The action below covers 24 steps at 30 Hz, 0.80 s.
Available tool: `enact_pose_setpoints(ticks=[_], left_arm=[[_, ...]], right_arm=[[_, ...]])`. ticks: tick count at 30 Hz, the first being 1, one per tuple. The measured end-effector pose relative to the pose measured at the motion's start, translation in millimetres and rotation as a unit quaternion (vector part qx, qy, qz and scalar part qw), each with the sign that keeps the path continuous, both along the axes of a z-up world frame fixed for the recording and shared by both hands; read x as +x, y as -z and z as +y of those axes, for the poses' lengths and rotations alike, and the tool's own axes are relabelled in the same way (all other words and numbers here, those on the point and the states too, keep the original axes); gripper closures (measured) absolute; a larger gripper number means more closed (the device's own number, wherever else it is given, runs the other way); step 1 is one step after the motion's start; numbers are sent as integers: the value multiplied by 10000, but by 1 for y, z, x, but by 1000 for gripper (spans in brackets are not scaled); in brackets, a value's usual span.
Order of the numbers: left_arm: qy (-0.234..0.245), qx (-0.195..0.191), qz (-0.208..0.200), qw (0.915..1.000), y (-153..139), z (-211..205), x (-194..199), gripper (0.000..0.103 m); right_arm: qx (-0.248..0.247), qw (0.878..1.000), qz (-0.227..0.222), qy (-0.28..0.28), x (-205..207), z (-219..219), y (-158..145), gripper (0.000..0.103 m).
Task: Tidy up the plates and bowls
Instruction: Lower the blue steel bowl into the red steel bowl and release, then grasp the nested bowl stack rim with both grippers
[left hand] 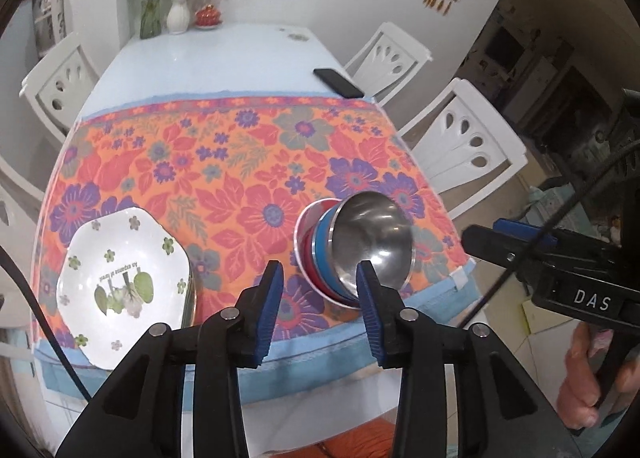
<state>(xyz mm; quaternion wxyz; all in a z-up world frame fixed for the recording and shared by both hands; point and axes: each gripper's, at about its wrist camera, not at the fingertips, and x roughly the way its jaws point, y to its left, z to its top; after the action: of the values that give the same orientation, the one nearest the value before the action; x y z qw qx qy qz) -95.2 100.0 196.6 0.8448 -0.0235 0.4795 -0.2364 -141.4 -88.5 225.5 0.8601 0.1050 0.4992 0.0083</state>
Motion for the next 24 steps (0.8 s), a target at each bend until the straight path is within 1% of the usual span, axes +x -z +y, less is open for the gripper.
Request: enact_pose_setpoints(ticks=[6,7,8,10,13,18,21,24], left_arm=[[-143,-199,-458,9986,-25,10,-17,65],[-125,-259,-472,9985,-27,11,-18,60],[-98,-321,-466,9983,-29,12,-19,51],[-114,-435,-479,9978,-30,13,-21,41],[-54,-531,-510,9973,-31,12,-24,41],[-8,-437,-516,9977,-31,8,-26,41],[-74,-574,-330,9978,-26,11,-19,41],[-146,-693,-78,9975,-14,10,-8,41]], right_arm=[[44,10000,9,73,-12,11,-3,42],[56,9999,-6,97,-14,12,-3,42],[70,9999,-26,129,-17,13,-4,42],[74,9998,-50,156,-22,15,-5,42],[44,9998,-42,171,-24,16,-5,42],[109,9997,-25,199,-21,14,-4,41],[111,9996,-19,256,-17,6,1,38],[297,9985,68,465,-12,-9,12,38]])
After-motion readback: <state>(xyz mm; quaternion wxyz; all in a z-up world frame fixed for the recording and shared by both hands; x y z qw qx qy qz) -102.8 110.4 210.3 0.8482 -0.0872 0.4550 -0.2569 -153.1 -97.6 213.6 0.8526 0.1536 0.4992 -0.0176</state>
